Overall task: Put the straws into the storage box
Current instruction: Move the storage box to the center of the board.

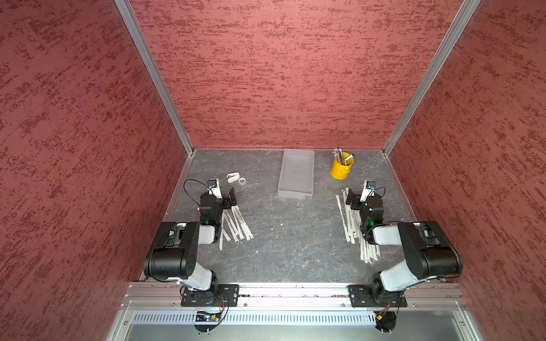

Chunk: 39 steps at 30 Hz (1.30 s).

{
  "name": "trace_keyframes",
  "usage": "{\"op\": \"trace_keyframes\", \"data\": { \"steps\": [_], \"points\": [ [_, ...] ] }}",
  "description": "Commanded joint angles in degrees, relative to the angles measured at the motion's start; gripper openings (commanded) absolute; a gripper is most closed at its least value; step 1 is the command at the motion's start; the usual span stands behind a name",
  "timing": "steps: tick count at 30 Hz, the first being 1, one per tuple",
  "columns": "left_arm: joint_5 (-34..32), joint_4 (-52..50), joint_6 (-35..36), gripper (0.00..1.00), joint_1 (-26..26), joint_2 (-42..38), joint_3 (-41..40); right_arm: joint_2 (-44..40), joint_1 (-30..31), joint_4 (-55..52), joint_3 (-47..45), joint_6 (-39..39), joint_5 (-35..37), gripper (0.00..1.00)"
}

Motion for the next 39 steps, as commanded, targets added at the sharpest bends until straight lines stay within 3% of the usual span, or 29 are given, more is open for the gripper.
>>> {"op": "trace_keyframes", "data": {
  "steps": [1, 19, 21, 23, 25, 27, 29, 30, 31, 33, 35, 36, 39],
  "points": [
    [1.24, 0.04, 0.51, 1.0, 0.53, 0.1, 0.69, -0.46, -0.35, 1.32, 0.17, -0.42, -0.75, 0.99],
    [3.08, -0.01, 0.0, 1.0, 1.5, -0.14, 0.74, -0.42, -0.36, 1.14, 0.33, -0.29, -0.66, 0.99],
    [1.56, -0.61, 0.1, 1.0, 0.92, -1.63, 0.41, -1.22, -0.35, 2.4, -0.33, -0.61, -0.56, 0.99],
    [-6.3, -6.04, 0.55, 1.0, -1.88, -7.51, 0.72, -7.41, 0.14, 0.24, -1.95, -1.36, -0.36, 0.99],
    [-19.31, -14.46, -1.17, 1.0, -5.66, -13.51, 2.41, -16.7, 2.83, -11.96, -0.61, 0.72, 6.42, 0.98],
    [-30.49, -27.24, -4.76, 1.0, -9.35, -19.66, 4.99, -26.37, 4.44, -33.72, 4.8, 9.24, 10.94, 0.98],
    [-35.03, -38.65, -8.09, 1.0, -12.26, -26.01, 7.27, -32.98, 5.49, -59.04, 12.41, 26.34, 16.12, 0.98],
    [-36.38, -42.48, -9.53, 1.0, -13.42, -28.45, 8.11, -34.91, 5.47, -66.26, 14.63, 32.89, 16.64, 0.99],
    [-36.74, -47.07, -11.71, 1.0, -14.28, -31.12, 9.13, -36.89, 5.37, -69.99, 15.81, 35.92, 13.98, 0.98],
    [-36.62, -56.97, -15.4, 1.0, -15.03, -35.06, 12.11, -40.26, 4.84, -68.0, 15.76, 28.94, -0.29, 0.98],
    [-34.74, -65.64, -18.54, 1.0, -15.12, -37.79, 15.78, -40.55, 4.88, -69.29, 17.32, 31.7, -8.75, 0.99],
    [-32.96, -67.97, -18.94, 1.0, -15.04, -38.66, 17.21, -38.86, 4.82, -71.67, 19.4, 32.67, -11.01, 0.98],
    [-23.24, -72.1, -23.92, 1.0, -12.64, -40.57, 19.29, -29.03, 7.46, -83.54, 28.71, 32.67, -10.54, 0.81]
  ]
}}
